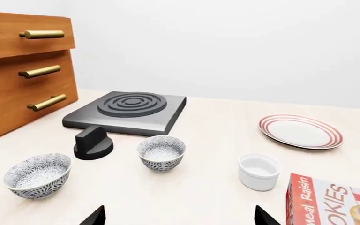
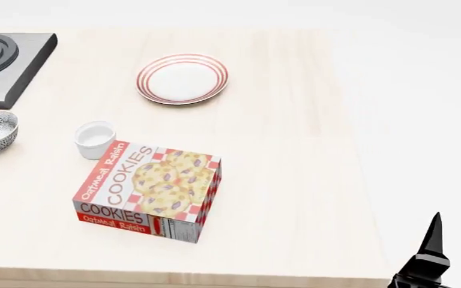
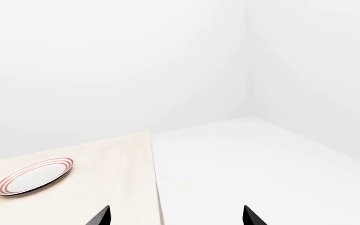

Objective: Pick the akita bowl next to the ramekin and place it on the plate.

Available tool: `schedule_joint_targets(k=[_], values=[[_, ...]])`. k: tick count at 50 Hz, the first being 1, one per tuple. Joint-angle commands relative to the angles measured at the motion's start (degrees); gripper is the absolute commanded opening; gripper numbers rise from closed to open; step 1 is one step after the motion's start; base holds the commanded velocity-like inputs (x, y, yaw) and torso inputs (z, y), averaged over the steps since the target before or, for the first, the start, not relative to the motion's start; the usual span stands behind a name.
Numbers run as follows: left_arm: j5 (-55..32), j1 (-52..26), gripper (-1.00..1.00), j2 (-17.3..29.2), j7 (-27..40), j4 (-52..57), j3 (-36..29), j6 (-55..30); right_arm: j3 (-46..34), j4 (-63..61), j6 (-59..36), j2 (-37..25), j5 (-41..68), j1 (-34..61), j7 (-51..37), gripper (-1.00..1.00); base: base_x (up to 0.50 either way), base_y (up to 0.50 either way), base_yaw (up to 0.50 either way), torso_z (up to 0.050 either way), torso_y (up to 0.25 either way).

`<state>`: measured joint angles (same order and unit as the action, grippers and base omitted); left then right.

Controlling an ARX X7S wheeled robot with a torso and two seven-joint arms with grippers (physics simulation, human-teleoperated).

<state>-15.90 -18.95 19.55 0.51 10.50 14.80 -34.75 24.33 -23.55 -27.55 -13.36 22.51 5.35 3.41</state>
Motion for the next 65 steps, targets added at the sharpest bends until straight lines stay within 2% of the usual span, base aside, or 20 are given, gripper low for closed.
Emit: schedule_joint_targets(k=[1,20,65], values=[[-0.21,0.11,1.0,0.13,0.18,0.14,0.01,-0.03,-0.38,-0.12,-0.14,-0.28,-0.15,-0.04,-0.66,1.0,0.0,0.0,0.0,0.0,0.0],[-0.27,0.04,1.0,0.32,0.33,-0.52,-0.39,0.39,-0.69,0.18,0.49,-0.69,0.25,-0.18,-0.7,1.0,0.04,0.0,0.0,0.0,0.0],[-1.01,0.16,1.0,0.77,0.94,-0.3,-0.64,0.4,-1.46,0.71,1.84,-1.35,0.82,-0.64,-1.28,1.0,0.2,0.0,0.0,0.0,0.0]])
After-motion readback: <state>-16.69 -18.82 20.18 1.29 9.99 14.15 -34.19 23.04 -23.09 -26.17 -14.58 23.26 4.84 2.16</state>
